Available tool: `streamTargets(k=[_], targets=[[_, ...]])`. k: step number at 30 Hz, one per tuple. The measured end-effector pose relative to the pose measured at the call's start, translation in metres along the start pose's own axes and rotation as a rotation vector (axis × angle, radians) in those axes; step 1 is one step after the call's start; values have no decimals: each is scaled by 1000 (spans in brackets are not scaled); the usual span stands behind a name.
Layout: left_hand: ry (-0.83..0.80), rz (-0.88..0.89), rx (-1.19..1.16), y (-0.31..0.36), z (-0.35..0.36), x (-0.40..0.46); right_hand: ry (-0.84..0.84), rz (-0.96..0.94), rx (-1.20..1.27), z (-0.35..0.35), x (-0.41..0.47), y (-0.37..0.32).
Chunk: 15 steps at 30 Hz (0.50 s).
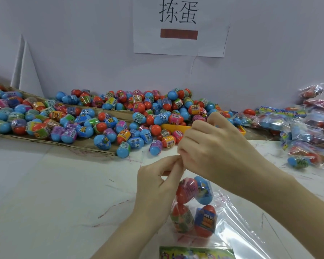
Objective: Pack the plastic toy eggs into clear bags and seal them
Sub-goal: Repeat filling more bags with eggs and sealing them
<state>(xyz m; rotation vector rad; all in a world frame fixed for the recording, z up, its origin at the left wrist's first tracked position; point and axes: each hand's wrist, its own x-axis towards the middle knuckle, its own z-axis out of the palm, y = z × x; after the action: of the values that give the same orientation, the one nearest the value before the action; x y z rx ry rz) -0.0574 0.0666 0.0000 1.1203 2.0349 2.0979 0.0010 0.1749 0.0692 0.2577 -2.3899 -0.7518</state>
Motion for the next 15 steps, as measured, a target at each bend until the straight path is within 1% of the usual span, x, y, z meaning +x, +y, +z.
streamTargets(k=[4,9,11,14,15], targets=[[12,-23,-5,0,0,-1,-17,195,128,4,-2,-3],[15,-87,-78,0,1,-2,20,399,237,14,-8,-2],[34,-136,-152,0,0,-2,-10,562,375,22,-14,11],[66,-150,-197,0,-2,1,-82,924,632,38,-35,49],[70,-145,-190,0,-2,2,-99,1043,663,45,-47,65]])
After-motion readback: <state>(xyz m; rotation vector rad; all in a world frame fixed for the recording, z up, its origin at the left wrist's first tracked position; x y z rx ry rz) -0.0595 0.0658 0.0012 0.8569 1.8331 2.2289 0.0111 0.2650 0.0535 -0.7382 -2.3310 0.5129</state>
